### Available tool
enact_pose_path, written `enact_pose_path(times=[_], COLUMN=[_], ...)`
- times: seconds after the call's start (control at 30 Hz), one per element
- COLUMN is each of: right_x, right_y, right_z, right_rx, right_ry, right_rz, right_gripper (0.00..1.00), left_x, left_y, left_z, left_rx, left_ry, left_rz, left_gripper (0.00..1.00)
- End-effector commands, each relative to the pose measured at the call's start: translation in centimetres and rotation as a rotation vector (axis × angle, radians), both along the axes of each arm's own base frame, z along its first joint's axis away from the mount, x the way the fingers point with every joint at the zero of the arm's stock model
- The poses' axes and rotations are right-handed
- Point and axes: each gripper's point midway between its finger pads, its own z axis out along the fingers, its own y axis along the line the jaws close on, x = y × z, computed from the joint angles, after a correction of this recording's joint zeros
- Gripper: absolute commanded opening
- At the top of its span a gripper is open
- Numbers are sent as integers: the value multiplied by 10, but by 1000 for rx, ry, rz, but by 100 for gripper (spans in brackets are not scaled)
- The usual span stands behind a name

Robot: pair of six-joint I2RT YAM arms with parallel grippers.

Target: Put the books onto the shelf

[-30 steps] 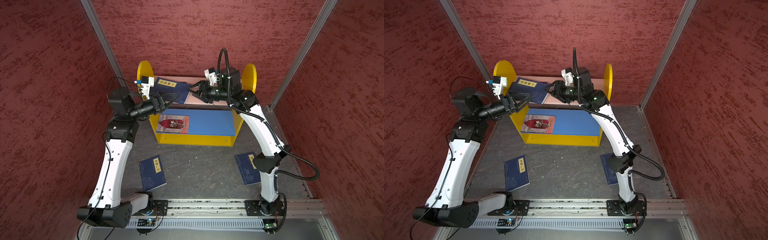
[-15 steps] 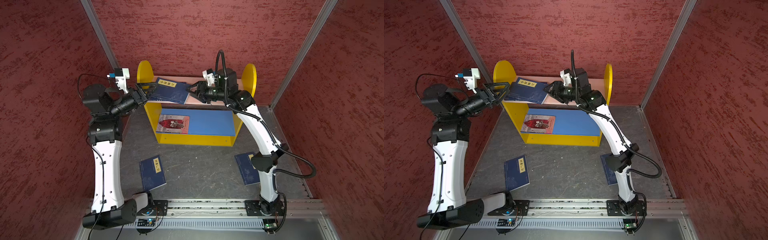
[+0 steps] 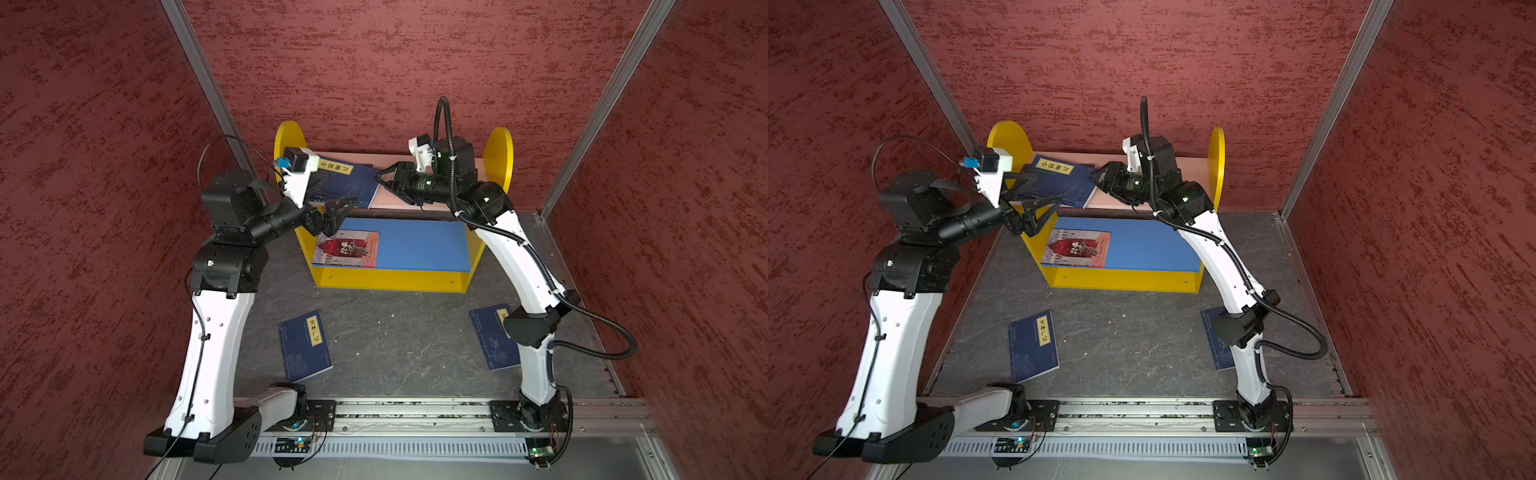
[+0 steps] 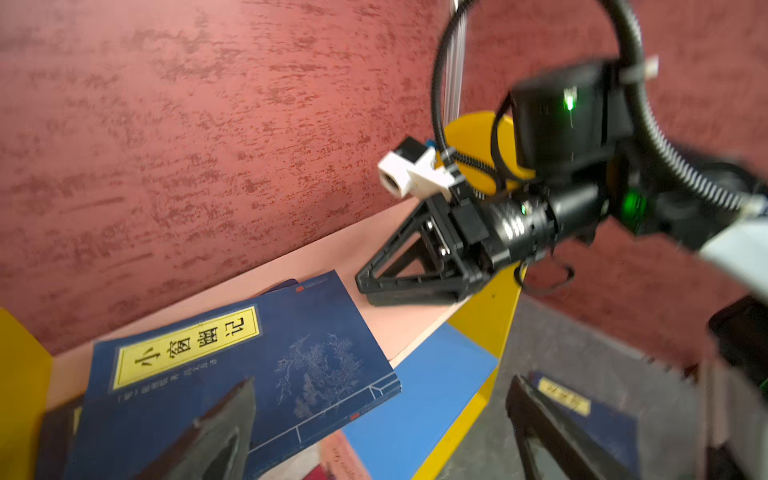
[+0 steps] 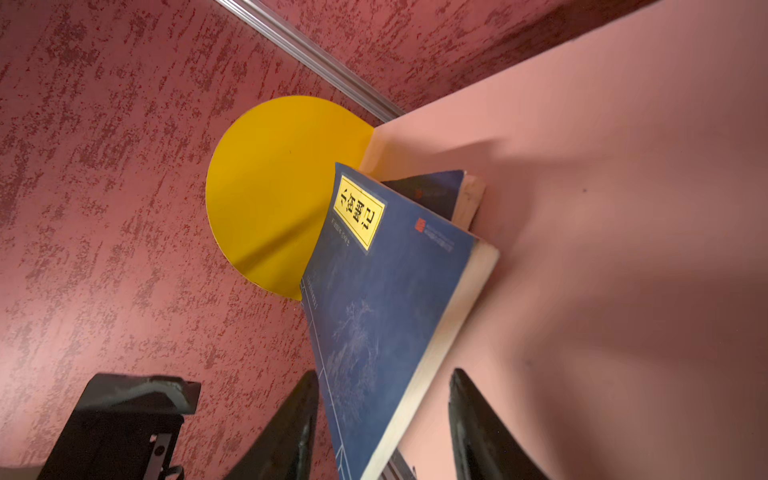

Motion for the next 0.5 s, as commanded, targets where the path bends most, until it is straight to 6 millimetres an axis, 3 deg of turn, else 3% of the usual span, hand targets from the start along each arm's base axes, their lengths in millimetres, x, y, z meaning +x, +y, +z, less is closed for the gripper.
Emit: enact_pose_path(times=[0.0, 0.3, 0.47], right_x=[-25, -52, -61], right_y=[-35, -66, -72], right_z=[45, 46, 43], right_rx=[-22, -93, -94], right_ry=[-122, -166, -177], right_rz=[-76, -115, -114], right_gripper=[52, 53, 53], left_x=[0, -1, 8], left_y=[5, -8, -11], left_z=[-16, -56, -59], left_rx=[316, 524, 556], left_ry=[-232, -434, -530], left_rz=[57, -2, 9], left_gripper=[91, 78, 68])
